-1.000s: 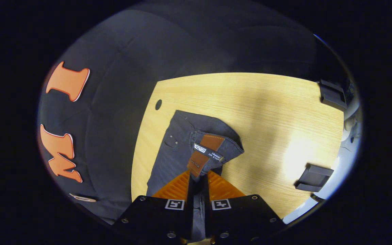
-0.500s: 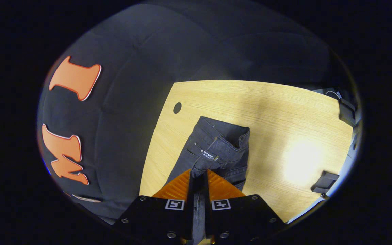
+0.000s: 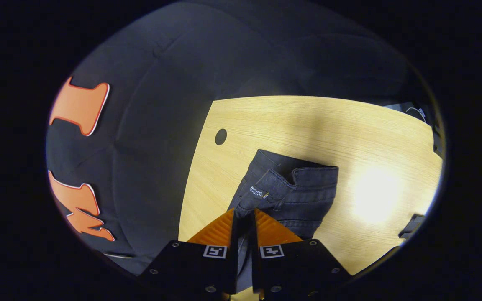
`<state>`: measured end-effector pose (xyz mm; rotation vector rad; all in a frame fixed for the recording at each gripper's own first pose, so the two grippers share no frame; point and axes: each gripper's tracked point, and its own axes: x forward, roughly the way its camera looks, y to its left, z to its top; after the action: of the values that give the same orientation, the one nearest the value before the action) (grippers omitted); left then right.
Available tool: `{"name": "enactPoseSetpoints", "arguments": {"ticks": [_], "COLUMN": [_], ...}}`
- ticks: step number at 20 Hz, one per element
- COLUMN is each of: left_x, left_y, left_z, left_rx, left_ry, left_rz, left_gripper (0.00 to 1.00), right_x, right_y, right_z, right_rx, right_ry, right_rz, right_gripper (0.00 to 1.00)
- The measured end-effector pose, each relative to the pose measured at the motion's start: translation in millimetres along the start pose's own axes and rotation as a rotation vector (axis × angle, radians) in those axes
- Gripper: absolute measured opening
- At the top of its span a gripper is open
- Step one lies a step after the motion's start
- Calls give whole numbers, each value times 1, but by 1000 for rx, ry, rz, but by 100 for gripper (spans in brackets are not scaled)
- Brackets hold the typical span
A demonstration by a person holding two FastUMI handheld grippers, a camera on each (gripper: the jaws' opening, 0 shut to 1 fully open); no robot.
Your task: Grasp the waist and the cuffs of the jeans and fold them to make the two legs overlap; first hold the waist and fold one-third of the jeans toward the cuffs, then hold the cuffs and fold the remaining one-third in the same direction to finish folding.
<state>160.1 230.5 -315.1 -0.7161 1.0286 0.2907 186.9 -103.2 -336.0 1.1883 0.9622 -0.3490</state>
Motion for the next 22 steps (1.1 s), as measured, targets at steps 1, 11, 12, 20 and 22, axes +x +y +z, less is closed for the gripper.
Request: {"name": "enactPoseSetpoints", "arguments": {"ticks": [1,11,12,20,22], "left_x": [5,77,79,99,94], "left_y": [-5,-34,-34,-42,-41], "left_z": [5,21,21,23,22], "left_rx": [7,51,59,107,131], "left_ry": [-5,50,49,63,75], "left_rz": [-1,72,76,76,83], "left_gripper": [1,1,1,7,19], "right_x": [6,62,65,77,75], "right_y": [0,15,16,15,15], "right_z": [0,11,12,14,13], "right_rx": [-11,22,26,55,53], "right_ry": [6,64,69,109,112], "right_rz": [-6,-56,-57,-87,-91], "right_gripper": [14,15,15,15,15]}}
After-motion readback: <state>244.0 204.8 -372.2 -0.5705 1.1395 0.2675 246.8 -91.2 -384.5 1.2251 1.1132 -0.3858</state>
